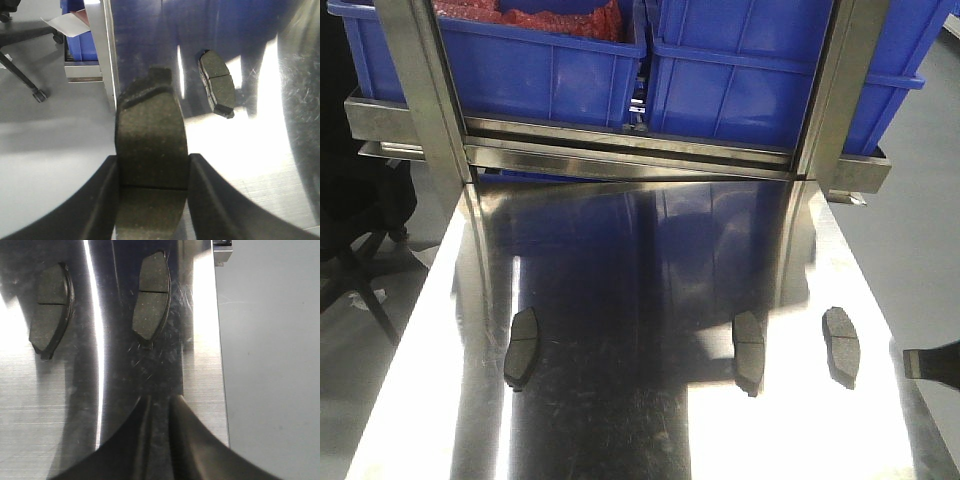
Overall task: Move and align brake pads A on conveyor
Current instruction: 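Lower the right gripper onto the brake pad nearest it and close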
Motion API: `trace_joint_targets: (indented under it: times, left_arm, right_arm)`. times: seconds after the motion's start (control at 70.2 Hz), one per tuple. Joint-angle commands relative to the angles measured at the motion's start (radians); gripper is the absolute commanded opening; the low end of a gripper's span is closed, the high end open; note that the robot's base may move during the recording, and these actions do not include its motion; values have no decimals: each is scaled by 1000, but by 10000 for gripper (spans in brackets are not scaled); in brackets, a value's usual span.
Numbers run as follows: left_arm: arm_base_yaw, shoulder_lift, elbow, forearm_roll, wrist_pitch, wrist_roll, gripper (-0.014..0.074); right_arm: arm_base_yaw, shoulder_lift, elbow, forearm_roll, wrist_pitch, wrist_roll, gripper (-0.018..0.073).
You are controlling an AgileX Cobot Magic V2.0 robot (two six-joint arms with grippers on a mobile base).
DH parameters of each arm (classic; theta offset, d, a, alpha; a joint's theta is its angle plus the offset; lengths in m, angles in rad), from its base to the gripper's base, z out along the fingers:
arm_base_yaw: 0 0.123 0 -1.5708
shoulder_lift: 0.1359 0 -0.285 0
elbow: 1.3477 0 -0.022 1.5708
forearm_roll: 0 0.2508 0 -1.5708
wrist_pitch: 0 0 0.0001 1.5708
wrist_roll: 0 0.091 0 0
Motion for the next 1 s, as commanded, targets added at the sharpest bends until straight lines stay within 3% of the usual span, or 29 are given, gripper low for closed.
trace_joint_targets:
  times: [0.0,0.143,0.299,0.542,0.684,0.812,0.983]
  left_arm:
    - [-4,-5,-28,-8,-72,-9,-6]
    - [-4,-5,-28,-8,-72,-9,-6]
    - [-4,-5,-28,-8,-72,-9,-6]
    - [-4,-5,-28,-8,-72,-9,-6]
    - [-4,-5,-28,-8,-72,-9,-6]
    - [-4,-5,-28,-8,-72,-9,-6]
    - [-4,-5,-28,-8,-72,-9,-6]
  right_arm:
    - [-2,-5,-34,-5,-47,-12,221]
    - [-2,-5,-34,-5,-50,-15,360]
    - [-1,-5,-34,-5,-68,-41,442]
    - [3,76,-77,-1,-83,-47,452]
    - [81,173,-132,-25,-95,-45,452]
    - [142,277,-188,-94,-110,55,452]
    - [149,416,-265,-141,-106,140,452]
